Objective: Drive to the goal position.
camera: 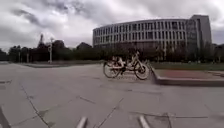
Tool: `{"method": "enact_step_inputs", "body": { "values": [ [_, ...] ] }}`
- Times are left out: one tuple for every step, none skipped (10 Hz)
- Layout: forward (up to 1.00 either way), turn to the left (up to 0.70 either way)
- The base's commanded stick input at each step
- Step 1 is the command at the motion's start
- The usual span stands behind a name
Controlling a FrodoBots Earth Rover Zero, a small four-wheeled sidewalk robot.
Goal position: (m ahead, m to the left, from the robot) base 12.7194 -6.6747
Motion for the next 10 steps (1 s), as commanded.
{"method": "enact_step_inputs", "body": {
  "values": [
    [0.70, 0.36],
    [0.70, 0.36],
    [0.70, 0.36],
    [0.70, 0.36],
    [0.70, 0.36],
    [0.70, 0.36],
    [0.70, 0.36],
    [0.70, 0.36],
    [0.70, 0.36],
    [0.70, 0.36]
  ]
}}
